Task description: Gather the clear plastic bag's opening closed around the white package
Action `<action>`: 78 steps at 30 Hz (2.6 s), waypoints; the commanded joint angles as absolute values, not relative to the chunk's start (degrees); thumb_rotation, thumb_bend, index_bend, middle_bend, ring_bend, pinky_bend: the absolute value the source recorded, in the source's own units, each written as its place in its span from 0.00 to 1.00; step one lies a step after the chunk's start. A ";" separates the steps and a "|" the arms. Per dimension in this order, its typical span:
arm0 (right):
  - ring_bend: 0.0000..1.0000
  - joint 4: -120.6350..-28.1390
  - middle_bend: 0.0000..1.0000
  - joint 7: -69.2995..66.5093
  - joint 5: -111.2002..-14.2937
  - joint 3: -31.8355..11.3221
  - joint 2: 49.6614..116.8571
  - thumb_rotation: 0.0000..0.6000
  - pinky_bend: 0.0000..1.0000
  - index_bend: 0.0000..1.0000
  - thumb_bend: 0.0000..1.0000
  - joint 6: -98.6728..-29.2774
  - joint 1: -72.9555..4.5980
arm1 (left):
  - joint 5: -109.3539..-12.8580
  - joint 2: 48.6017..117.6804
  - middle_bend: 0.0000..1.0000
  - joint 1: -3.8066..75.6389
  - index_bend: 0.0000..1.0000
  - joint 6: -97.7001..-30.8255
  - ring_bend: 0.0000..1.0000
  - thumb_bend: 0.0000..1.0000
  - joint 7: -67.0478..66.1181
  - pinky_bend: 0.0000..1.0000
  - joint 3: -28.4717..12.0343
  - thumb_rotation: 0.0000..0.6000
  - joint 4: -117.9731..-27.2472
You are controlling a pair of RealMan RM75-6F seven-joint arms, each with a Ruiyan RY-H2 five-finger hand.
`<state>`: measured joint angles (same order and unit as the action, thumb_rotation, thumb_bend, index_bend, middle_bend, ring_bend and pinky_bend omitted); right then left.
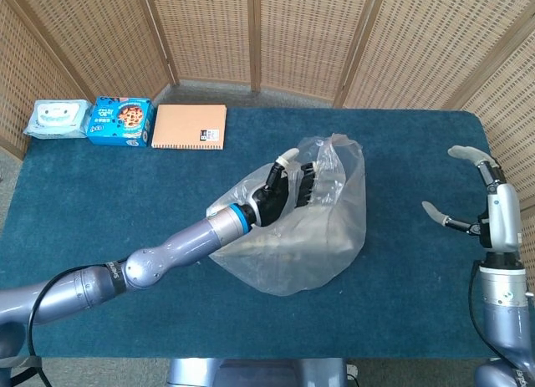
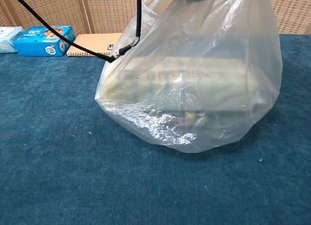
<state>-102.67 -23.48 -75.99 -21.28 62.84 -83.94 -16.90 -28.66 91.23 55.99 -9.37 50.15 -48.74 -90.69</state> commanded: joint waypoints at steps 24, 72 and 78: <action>0.17 -103.31 0.26 -23.37 -76.52 -21.73 62.25 1.00 0.11 0.22 0.12 -84.29 -16.82 | -27.63 94.37 0.68 42.69 0.56 -0.02 0.72 0.36 54.77 0.78 -65.13 0.00 -94.35; 0.18 -101.52 0.26 -24.55 -76.64 -21.05 62.44 1.00 0.11 0.22 0.12 -84.27 -16.12 | -36.82 82.02 0.40 53.95 0.34 -0.93 0.26 0.25 42.15 0.21 -44.04 0.00 -91.48; 0.18 -101.63 0.26 -25.01 -77.25 -20.59 62.33 1.00 0.11 0.22 0.12 -85.03 -15.40 | -37.13 85.43 0.40 55.68 0.34 -3.83 0.26 0.24 41.99 0.21 -44.68 0.00 -91.93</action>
<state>-101.62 -24.97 -77.21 -20.63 62.35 -85.00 -15.44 -36.96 84.39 55.07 -2.86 42.08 -44.47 -91.76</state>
